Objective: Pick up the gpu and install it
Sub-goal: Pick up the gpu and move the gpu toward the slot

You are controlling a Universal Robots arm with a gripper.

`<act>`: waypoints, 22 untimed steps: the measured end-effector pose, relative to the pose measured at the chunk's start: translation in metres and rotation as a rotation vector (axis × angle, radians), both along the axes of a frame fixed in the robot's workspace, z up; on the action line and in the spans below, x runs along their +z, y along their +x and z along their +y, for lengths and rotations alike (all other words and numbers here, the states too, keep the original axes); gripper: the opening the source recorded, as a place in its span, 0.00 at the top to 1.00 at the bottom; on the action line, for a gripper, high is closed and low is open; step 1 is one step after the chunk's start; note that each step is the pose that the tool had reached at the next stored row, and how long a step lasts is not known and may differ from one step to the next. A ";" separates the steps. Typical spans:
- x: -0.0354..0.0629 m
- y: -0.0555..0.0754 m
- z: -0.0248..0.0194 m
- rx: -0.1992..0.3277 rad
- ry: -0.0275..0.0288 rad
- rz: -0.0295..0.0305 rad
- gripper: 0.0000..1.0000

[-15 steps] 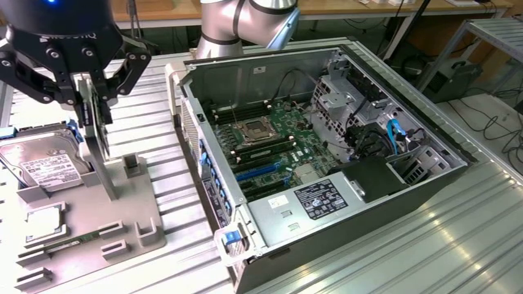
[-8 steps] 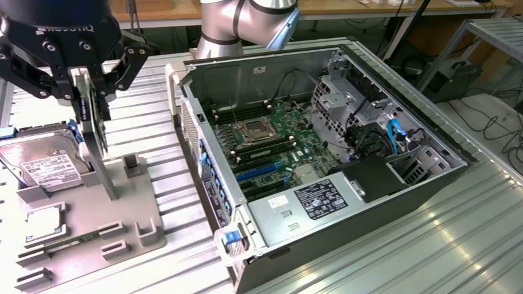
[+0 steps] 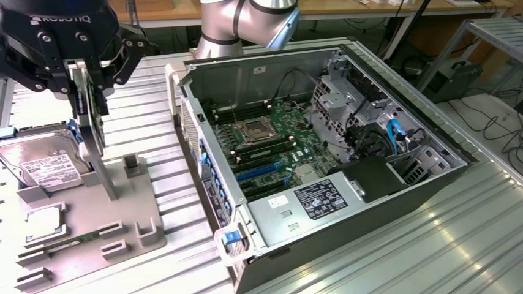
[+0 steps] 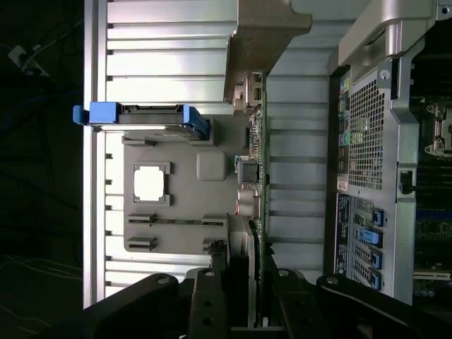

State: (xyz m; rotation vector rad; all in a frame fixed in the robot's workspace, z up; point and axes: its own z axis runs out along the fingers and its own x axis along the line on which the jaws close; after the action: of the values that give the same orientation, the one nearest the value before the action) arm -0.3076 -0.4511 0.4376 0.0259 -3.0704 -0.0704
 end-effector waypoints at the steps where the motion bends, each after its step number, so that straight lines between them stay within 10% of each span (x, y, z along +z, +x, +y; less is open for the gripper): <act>1: 0.0024 0.000 0.0000 0.000 -0.0001 0.0001 0.72; 22: 0.0207 0.019 -0.0001 0.000 0.0035 0.0037 0.72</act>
State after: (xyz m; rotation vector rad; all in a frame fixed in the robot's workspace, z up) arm -0.2888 -0.4512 0.4583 0.0260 -3.0666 -0.0757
